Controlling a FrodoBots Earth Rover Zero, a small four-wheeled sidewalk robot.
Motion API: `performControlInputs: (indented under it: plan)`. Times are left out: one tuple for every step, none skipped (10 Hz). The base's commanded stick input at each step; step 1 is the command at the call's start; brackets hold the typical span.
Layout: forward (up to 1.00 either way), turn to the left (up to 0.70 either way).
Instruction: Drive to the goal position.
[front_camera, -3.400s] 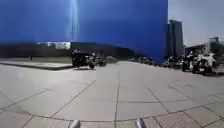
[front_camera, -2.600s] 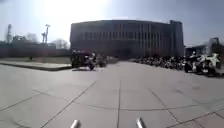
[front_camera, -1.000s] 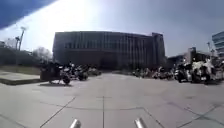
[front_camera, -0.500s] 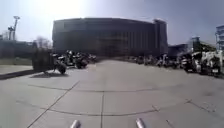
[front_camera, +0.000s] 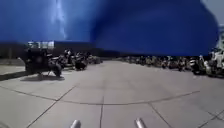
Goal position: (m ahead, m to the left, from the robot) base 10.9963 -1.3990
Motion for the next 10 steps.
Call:
performControlInputs:
  plan:
    - [1.00, 0.00]
    - [1.00, 0.00]
    - [1.00, 0.00]
    - [1.00, 0.00]
    - [1.00, 0.00]
    - [1.00, 0.00]
    - [1.00, 0.00]
    - [1.00, -0.10]
    - [1.00, -0.24]
    - [1.00, -0.38]
